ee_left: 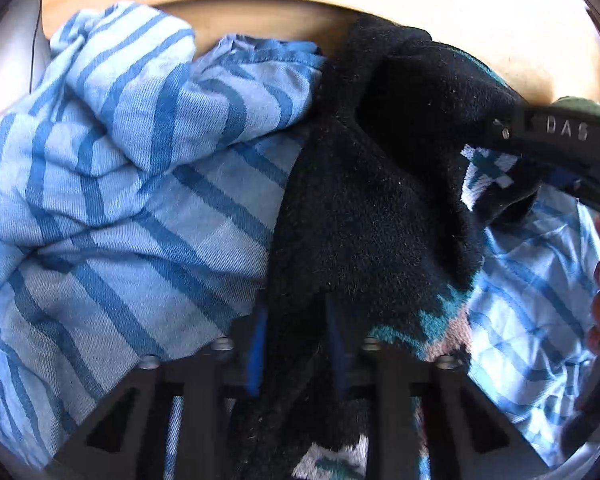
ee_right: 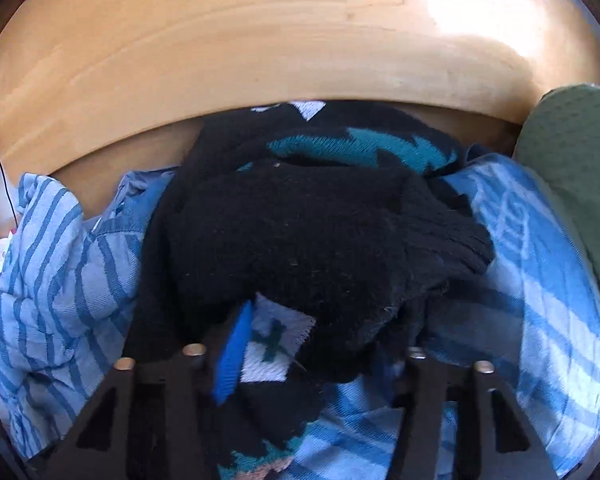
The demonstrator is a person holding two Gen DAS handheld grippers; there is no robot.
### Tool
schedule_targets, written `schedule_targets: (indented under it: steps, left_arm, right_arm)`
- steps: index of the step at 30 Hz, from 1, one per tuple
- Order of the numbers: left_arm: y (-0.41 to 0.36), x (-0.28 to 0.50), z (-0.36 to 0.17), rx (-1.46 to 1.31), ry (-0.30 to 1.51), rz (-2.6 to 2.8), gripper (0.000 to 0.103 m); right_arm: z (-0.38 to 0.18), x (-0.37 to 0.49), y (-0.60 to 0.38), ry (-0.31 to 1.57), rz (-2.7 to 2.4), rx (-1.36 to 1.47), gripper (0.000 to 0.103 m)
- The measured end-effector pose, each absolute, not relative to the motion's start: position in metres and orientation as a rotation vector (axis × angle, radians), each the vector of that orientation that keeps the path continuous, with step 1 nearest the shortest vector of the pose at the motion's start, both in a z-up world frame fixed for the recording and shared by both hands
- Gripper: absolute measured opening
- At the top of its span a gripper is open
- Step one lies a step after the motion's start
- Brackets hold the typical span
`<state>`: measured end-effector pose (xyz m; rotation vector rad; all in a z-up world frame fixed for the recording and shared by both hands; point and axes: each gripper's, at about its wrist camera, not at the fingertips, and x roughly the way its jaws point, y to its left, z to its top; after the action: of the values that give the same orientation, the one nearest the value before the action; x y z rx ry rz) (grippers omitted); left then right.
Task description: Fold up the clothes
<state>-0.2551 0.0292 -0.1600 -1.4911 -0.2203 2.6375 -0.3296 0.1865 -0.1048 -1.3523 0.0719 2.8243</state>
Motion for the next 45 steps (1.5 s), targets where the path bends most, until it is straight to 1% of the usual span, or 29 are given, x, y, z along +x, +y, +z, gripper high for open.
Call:
schedule_targets:
  steps: [1,2,3,5,7,9,12,16,19,22,25,29,31,32,35,37,40,42,43,45]
  left_arm:
    - [0.025,-0.254,-0.160,-1.509,-0.267,2.615,0.019]
    - [0.022,-0.253,-0.159,-1.527,-0.314,2.592,0.016]
    - [0.018,-0.252,-0.159,-1.544,-0.361,2.568,0.013]
    - [0.012,-0.247,-0.157,-1.555,-0.441,2.536,0.011]
    - [0.011,-0.239,-0.153,-1.550,-0.477,2.525,0.010]
    - [0.013,-0.230,-0.148,-1.548,-0.478,2.524,0.009]
    - [0.018,-0.214,-0.134,-1.550,-0.500,2.531,0.009]
    - [0.023,-0.182,-0.102,-1.534,-0.522,2.513,0.008]
    - [0.022,-0.149,-0.074,-1.511,-0.535,2.507,0.008]
    - [0.020,-0.108,-0.041,-1.469,-0.541,2.511,0.008]
    - [0.001,-0.060,-0.006,-1.416,-0.547,2.504,0.008]
    - [0.002,0.034,0.009,-1.421,-0.405,2.466,0.008]
    - [0.003,0.080,0.016,-1.422,-0.335,2.445,0.008]
    - [0.003,0.104,0.019,-1.425,-0.302,2.433,0.008]
    - [-0.003,0.163,-0.006,-1.581,-0.334,2.351,0.008]
    - [-0.013,0.181,-0.025,-1.650,-0.395,2.326,0.008]
    - [-0.027,0.200,-0.046,-1.720,-0.495,2.290,0.008]
    - [-0.032,0.201,-0.049,-1.718,-0.555,2.282,0.008]
    - [-0.032,0.201,-0.046,-1.708,-0.572,2.288,0.008]
    - [-0.030,0.196,-0.038,-1.719,-0.582,2.275,0.009]
  right_arm:
    - [-0.106,-0.328,0.187,0.082,2.818,-1.365,0.036]
    - [-0.106,-0.325,0.187,0.076,2.815,-1.363,0.024]
    - [-0.107,-0.321,0.187,0.070,2.811,-1.361,0.018]
    - [-0.105,-0.307,0.191,0.116,2.816,-1.336,0.013]
    - [-0.101,-0.297,0.190,0.099,2.819,-1.313,0.011]
    - [-0.095,-0.287,0.186,0.047,2.823,-1.293,0.010]
    - [-0.074,-0.266,0.178,0.018,2.851,-1.220,0.010]
    - [-0.040,-0.229,0.170,-0.037,2.889,-1.114,0.010]
    - [-0.014,-0.194,0.175,-0.031,2.903,-1.075,0.010]
    - [0.012,-0.145,0.187,-0.015,2.904,-1.042,0.009]
    - [0.040,-0.083,0.206,0.016,2.918,-1.029,0.009]
    - [0.061,0.014,0.228,0.092,2.927,-1.064,0.009]
    - [0.063,0.067,0.229,0.123,2.956,-1.092,0.009]
    - [0.055,0.084,0.226,0.122,2.954,-1.149,0.009]
    - [0.029,0.137,0.216,0.117,2.942,-1.319,0.009]
    - [0.012,0.172,0.210,0.114,2.927,-1.435,0.010]
    - [-0.029,0.183,0.210,0.163,2.818,-1.618,0.010]
    - [-0.034,0.190,0.211,0.131,2.810,-1.614,0.012]
    - [-0.029,0.189,0.213,0.126,2.813,-1.609,0.014]
    - [-0.021,0.188,0.216,0.118,2.819,-1.598,0.023]
